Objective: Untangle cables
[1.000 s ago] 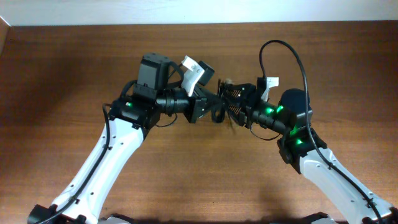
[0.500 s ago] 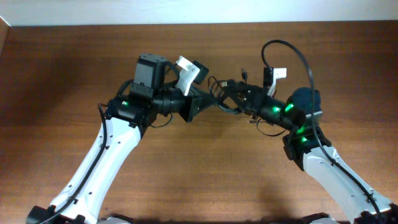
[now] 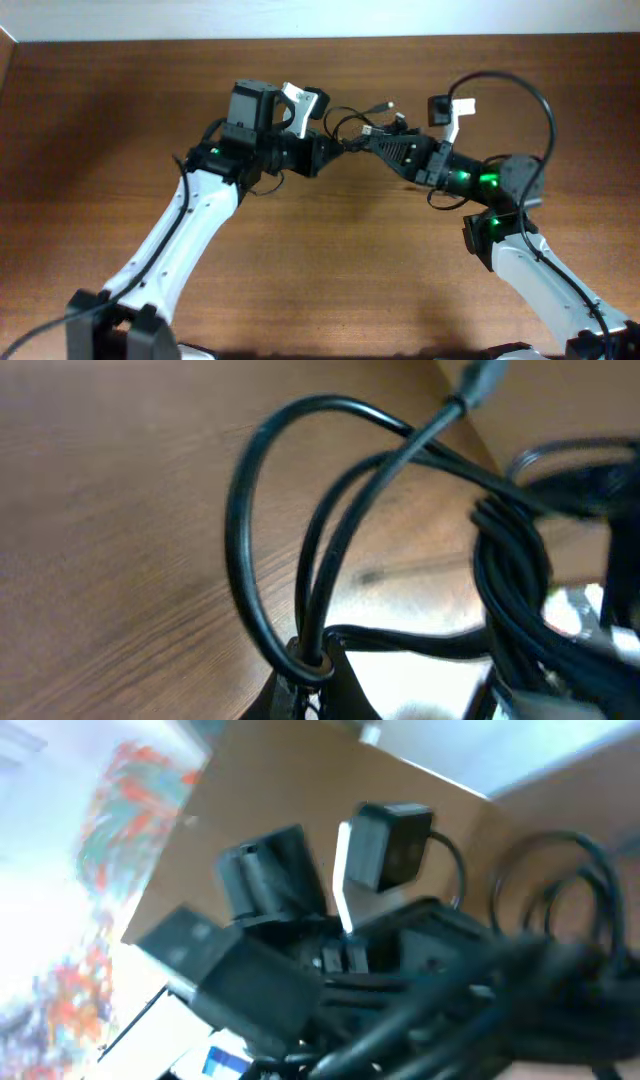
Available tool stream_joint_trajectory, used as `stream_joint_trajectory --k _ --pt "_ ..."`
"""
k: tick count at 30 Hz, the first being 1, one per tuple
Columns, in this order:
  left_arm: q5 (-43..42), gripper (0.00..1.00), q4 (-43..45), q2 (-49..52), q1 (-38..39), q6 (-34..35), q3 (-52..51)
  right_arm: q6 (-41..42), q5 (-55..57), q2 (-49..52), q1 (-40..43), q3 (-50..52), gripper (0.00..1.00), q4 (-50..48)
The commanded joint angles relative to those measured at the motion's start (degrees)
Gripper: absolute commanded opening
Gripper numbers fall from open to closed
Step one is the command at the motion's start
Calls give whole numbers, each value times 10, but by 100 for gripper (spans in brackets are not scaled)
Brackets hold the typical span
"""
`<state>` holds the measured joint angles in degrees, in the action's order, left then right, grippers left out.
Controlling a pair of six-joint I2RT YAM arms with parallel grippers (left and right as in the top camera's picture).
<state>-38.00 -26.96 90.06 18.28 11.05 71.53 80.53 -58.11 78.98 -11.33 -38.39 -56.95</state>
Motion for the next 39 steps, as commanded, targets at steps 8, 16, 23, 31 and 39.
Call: stream_joint_trajectory --k 8,16,23,31,39 --pt "52 98 -12 35 -17 18 -12 -56 70 -21 -3 -20 4 217" --pt "-9 54 -25 35 -19 -97 -12 -7 148 -21 -3 -20 4 386" --pt "-107 46 -23 35 -16 -146 -12 -7 177 -20 -3 -20 4 379" --pt "-10 45 12 36 46 -131 -12 -7 177 -20 -3 -20 4 379" --pt "127 24 45 57 95 -12 -12 -5 146 -21 -3 -20 4 372"
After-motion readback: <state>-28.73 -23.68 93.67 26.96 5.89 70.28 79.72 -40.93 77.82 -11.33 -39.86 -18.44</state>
